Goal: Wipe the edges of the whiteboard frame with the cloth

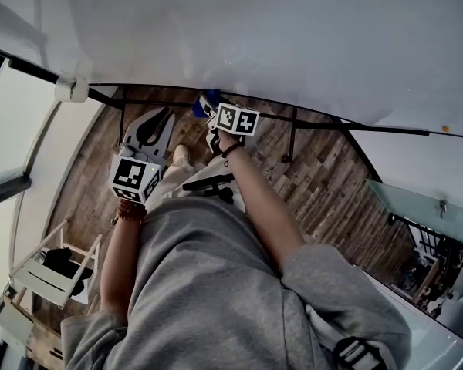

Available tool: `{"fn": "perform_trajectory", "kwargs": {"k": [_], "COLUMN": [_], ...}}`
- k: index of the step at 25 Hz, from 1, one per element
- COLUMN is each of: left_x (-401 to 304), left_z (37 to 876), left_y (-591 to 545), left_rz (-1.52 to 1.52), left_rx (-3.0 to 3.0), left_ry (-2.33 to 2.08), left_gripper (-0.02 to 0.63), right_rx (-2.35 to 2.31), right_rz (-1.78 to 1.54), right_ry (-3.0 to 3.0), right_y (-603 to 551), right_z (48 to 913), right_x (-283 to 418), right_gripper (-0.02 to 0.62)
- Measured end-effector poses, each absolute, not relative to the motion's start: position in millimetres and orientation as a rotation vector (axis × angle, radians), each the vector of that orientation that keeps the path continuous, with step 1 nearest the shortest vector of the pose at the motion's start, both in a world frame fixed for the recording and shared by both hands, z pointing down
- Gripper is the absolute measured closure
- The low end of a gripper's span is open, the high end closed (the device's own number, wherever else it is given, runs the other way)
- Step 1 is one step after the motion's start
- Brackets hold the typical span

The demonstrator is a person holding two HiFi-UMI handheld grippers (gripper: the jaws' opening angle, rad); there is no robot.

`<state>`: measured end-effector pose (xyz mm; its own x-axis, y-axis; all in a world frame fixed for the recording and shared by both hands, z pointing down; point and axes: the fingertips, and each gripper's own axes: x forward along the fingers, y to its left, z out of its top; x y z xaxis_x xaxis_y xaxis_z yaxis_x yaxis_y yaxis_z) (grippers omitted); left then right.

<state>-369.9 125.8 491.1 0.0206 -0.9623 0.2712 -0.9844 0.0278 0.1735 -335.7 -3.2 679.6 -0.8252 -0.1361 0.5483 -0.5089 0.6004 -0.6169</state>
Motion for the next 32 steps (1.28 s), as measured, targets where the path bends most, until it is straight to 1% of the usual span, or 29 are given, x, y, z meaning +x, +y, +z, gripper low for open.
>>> {"fn": "perform_trajectory", "kwargs": {"k": [5, 18, 32], "left_x": [-383, -413, -430], "left_z": [493, 489, 480], "left_y": [137, 157, 184], "left_rz": [0.105, 0.047, 0.002], "left_rx": [1.939, 1.833, 1.726], "left_ry": [-2.031, -2.15, -2.266], "left_gripper": [0.554, 0.554, 0.554], "right_rx": [0.5, 0.452, 0.4], "right_rz": [1.181, 1.173, 1.173], "right_ry": [-2.35, -2.314, -2.314], "right_y": [5, 27, 46], "right_z": [682, 684, 678], "right_x": [-355, -395, -421], "right_gripper": [0.468, 0.468, 0.471]}}
